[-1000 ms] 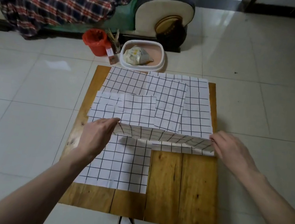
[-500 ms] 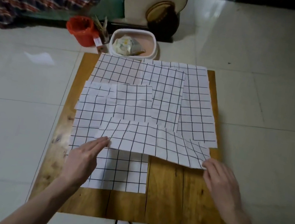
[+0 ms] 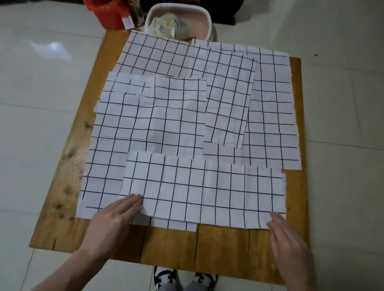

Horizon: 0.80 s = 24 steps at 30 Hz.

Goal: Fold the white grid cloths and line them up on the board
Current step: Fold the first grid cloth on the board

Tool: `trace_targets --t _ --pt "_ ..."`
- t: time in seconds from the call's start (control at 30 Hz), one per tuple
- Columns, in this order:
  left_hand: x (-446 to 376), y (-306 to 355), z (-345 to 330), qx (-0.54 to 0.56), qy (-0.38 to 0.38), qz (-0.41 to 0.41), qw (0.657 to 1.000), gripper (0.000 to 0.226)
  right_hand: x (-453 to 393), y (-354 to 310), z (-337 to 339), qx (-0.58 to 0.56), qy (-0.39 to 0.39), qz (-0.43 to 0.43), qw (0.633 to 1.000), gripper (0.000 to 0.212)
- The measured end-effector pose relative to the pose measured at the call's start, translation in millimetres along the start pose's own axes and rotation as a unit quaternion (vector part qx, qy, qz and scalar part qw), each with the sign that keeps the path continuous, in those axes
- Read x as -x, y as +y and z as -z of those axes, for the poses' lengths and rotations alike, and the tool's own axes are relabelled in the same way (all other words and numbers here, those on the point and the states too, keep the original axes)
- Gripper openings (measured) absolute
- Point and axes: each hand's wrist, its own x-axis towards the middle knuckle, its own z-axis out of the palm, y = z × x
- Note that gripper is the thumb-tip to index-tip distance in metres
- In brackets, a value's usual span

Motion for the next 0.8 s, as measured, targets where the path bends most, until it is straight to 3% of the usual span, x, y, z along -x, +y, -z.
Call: trace_targets --t 0.07,0.17,0.27,0.47,0.63,0.8 --pt "5 2 -7 0.000 -0.002 0.017 1.000 0.031 5 -1 -4 0.008 0.010 -0.001 1.000 0.028" --pt "14 9 -15 0.026 -0.014 0.047 0.998 0.046 14 -8 -8 0.041 0.000 -0.018 0.999 0.047" --pt "21 39 -25 0.058 -0.055 0.005 0.997 0.065 20 -39 -11 0.015 -0.018 -0.039 0.999 0.054" --pt "9 115 -49 0.050 -0.118 -0.083 0.988 0.080 9 -132 -31 0.015 -0.110 0.107 0.988 0.073" --pt "13 108 -59 0.025 -0.142 -0.048 0.988 0.079 6 -129 -54 0.033 -0.159 0.102 0.982 0.080" --pt "18 91 -58 0.012 -0.140 -0.046 0.989 0.076 8 -121 -58 0.039 -0.159 0.103 0.981 0.081"
